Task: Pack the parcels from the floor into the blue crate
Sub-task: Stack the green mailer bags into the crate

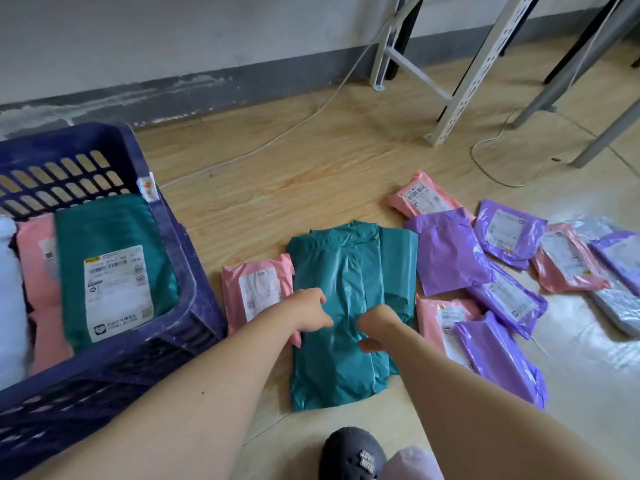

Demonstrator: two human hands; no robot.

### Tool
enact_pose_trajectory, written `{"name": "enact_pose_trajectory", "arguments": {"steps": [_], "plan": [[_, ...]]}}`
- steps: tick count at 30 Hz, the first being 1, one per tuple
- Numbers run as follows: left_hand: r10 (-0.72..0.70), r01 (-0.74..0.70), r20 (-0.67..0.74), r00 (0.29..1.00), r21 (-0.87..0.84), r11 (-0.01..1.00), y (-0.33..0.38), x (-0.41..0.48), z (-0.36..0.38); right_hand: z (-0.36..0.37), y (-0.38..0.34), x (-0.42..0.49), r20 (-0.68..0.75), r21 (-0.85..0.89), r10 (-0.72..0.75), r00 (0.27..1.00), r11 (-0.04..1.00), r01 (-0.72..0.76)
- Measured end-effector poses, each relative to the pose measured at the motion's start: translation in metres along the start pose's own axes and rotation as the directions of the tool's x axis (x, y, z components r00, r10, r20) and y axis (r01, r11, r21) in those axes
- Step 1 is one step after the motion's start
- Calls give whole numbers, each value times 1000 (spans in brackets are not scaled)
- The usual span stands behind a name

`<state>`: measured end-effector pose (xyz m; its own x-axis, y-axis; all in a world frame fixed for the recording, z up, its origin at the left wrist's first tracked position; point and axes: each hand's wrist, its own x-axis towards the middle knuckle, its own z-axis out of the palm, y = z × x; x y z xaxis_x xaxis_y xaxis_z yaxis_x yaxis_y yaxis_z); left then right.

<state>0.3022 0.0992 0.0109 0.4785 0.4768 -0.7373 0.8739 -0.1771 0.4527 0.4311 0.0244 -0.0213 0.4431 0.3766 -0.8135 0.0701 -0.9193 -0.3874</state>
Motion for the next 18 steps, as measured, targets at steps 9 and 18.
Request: {"name": "enact_pose_trajectory", "arguments": {"steps": [9,18], "plan": [[-44,44,2,999,-103,994,-13,0,-10,-5,-6,5,48,354,73,996,931,-86],[-139,110,-26,990,-481,870,-5,1,-16,-5,-29,-20,300,381,-178,937,923,54]]}}
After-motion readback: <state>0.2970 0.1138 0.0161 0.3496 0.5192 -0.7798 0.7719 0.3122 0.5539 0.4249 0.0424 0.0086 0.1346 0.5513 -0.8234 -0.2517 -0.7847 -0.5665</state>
